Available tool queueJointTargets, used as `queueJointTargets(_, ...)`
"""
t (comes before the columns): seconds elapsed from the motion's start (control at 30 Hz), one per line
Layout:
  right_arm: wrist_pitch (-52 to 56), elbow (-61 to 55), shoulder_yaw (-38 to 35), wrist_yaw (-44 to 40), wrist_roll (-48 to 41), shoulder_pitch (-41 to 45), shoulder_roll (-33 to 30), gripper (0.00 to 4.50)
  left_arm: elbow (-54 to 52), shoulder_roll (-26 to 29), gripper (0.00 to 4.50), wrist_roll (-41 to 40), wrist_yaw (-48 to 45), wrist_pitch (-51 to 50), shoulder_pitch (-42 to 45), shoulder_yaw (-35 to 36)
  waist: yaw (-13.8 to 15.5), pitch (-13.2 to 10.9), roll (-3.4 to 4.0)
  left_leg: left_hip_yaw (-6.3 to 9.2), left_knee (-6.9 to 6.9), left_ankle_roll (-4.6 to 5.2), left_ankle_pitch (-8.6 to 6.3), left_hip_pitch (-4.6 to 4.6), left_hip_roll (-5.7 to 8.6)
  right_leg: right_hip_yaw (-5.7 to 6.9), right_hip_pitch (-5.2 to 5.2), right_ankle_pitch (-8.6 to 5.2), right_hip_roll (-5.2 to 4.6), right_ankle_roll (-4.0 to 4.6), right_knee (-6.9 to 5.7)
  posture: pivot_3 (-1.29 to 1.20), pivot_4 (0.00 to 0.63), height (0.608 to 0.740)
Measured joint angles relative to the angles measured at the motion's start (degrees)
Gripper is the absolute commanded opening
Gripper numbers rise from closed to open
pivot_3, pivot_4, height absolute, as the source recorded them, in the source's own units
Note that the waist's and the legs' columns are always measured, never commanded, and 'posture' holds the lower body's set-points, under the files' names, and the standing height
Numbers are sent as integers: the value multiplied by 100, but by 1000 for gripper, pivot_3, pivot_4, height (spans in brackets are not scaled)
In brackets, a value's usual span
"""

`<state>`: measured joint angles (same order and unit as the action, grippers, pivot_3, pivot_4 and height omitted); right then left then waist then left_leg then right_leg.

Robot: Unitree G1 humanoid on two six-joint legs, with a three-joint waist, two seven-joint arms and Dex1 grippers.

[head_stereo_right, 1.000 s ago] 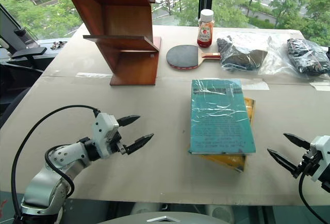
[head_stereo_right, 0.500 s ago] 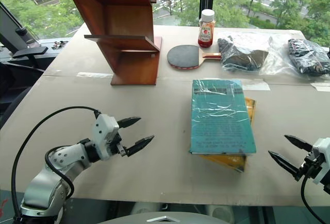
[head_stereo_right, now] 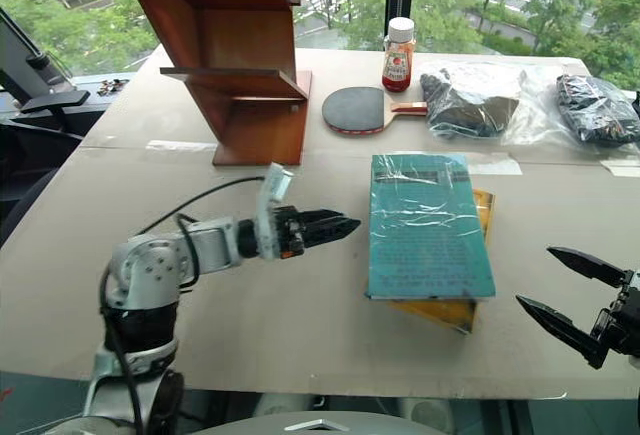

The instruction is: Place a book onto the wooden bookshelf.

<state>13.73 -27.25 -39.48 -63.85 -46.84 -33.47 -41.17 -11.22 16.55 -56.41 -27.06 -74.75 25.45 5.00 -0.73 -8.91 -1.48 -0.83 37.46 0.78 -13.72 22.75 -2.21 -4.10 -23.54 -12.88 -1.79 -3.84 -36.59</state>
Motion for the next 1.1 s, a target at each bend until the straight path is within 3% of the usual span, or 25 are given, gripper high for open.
queueJointTargets(0.13, 21, -209, -60, 79, -34, -21, 49, 4500, 788, -672, 4477, -12, 614, -555, 466, 88, 6, -3, -6, 2, 2, 0, 0, 3, 3, 0, 0, 0, -1, 1, 1, 0, 150, 740)
queueJointTargets(0.3, 21, -211, -195, 83, -32, -119, 154, 4500, 1311, -1025, 4477, 0, 891, -971, 761, 349, -6, -2, -5, 4, -4, 0, 0, 1, 3, 1, 0, 0, 0, 3, 1, 0, 150, 740)
queueJointTargets(0.4, 1, -221, -197, 81, -32, -126, 215, 4500, 1676, -1223, 3662, 64, 995, -1069, 772, 419, 1, -2, -6, 4, -3, 0, 0, 2, 4, 1, 0, 0, -2, 4, 2, 0, 150, 740)
queueJointTargets(0.7, -27, -221, -273, 67, -26, -200, 271, 4500, 1859, -1728, 159, 37, 1350, -1135, 787, 1135, 6, -3, -7, 5, -3, 0, 0, 5, 5, 1, 0, 0, -4, 4, 6, 0, 150, 740)
queueJointTargets(0.77, -27, -220, -273, 73, -17, -173, 272, 4500, 1799, -1798, 65, -13, 1370, -1154, 789, 1258, 5, -3, -7, 5, -3, 0, 0, 6, 5, 1, 0, 0, -4, 4, 6, 0, 150, 740)
queueJointTargets(0.9, -23, -190, -272, 81, -14, 5, 260, 4500, 1220, -1473, 65, 59, 1020, -771, 841, 917, -18, -7, -11, 5, -5, -1, 0, 5, 4, 1, -4, 8, -2, 17, 6, 0, 150, 740)
queueJointTargets(0.93, -2, -136, -273, 104, -43, 143, 216, 4500, 701, -1006, 65, 269, 499, -270, 1002, 463, -16, -6, -9, 5, -6, -2, 0, 4, 4, 1, -4, 13, -1, 25, 5, 0, 150, 740)
queueJointTargets(1.07, 131, -99, -267, 207, -185, 465, 159, 4500, 156, -372, 65, 699, -216, 625, 1409, -77, 8, -5, -7, 2, -5, -2, 0, 8, 6, 0, -2, 13, -4, 25, 9, 0, 150, 740)
queueJointTargets(1.1, 259, -78, -220, 343, -378, 835, 60, 4500, -58, 284, 65, 1213, -750, 1318, 1759, -541, -10, -12, -13, 0, -4, -2, 0, 9, 6, -2, -4, 14, -4, 26, 10, 0, 150, 740)
